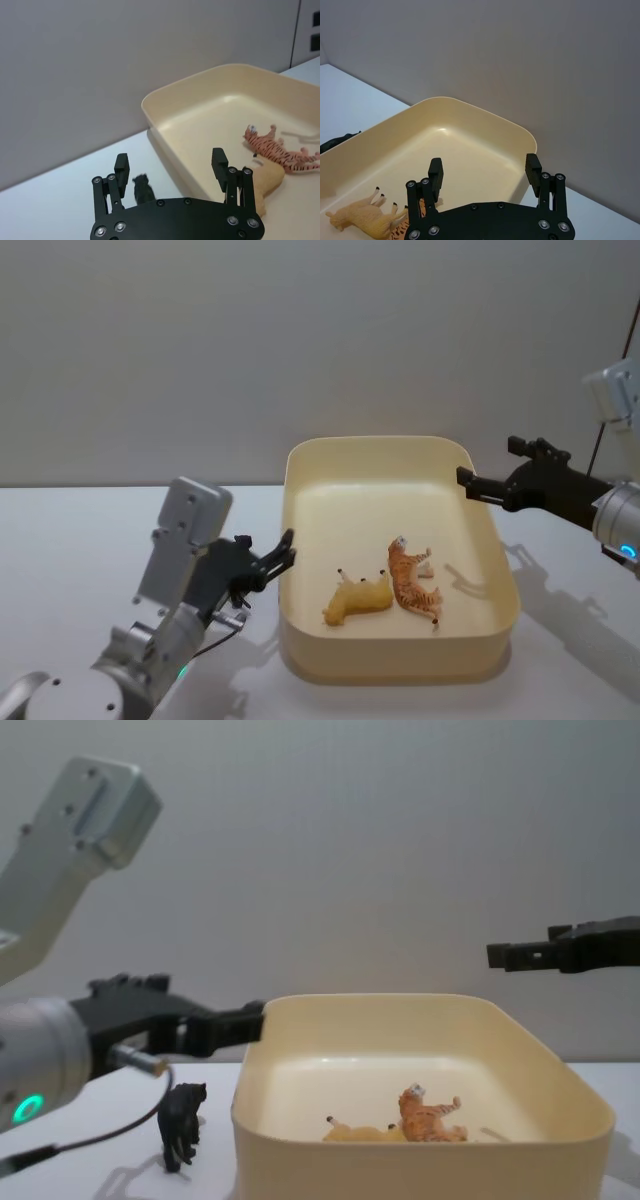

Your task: Pick up the toy alternately with two hands and place it into the central storage box.

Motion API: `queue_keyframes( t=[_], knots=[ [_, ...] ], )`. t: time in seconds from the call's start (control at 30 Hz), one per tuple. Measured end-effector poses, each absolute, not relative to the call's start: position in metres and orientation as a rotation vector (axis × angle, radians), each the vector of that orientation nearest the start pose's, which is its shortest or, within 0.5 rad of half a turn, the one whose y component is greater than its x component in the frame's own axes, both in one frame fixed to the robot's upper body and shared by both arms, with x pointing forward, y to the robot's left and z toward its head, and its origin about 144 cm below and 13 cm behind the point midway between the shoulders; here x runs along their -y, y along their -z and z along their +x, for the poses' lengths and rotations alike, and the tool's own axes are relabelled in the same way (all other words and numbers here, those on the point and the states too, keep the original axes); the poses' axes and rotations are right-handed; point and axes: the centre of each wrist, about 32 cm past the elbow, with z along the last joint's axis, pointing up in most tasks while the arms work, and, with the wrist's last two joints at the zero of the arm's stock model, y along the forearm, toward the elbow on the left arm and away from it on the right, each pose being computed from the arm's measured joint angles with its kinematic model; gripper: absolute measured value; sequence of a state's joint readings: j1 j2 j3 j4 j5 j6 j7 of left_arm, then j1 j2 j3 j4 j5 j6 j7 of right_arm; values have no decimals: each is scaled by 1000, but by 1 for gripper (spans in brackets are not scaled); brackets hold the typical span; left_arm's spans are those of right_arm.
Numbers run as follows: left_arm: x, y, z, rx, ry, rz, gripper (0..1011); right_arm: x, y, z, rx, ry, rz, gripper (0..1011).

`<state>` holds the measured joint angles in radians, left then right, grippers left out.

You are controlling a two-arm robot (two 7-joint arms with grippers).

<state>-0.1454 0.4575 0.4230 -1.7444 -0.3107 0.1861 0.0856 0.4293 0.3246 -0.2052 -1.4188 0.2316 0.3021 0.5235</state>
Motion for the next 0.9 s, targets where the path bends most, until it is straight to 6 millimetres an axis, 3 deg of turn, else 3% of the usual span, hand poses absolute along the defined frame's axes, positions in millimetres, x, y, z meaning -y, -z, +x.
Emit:
queue_keyframes(
  t=[0.43,0.9],
  knots=[
    [-232,-1210,445,-69,-1334,228,1001,280,-1253,562,18,951,-171,1001],
    [-244,-1212,460,-140,-1294,282,1001,281,-1253,561,20,955,-169,1001]
  ],
)
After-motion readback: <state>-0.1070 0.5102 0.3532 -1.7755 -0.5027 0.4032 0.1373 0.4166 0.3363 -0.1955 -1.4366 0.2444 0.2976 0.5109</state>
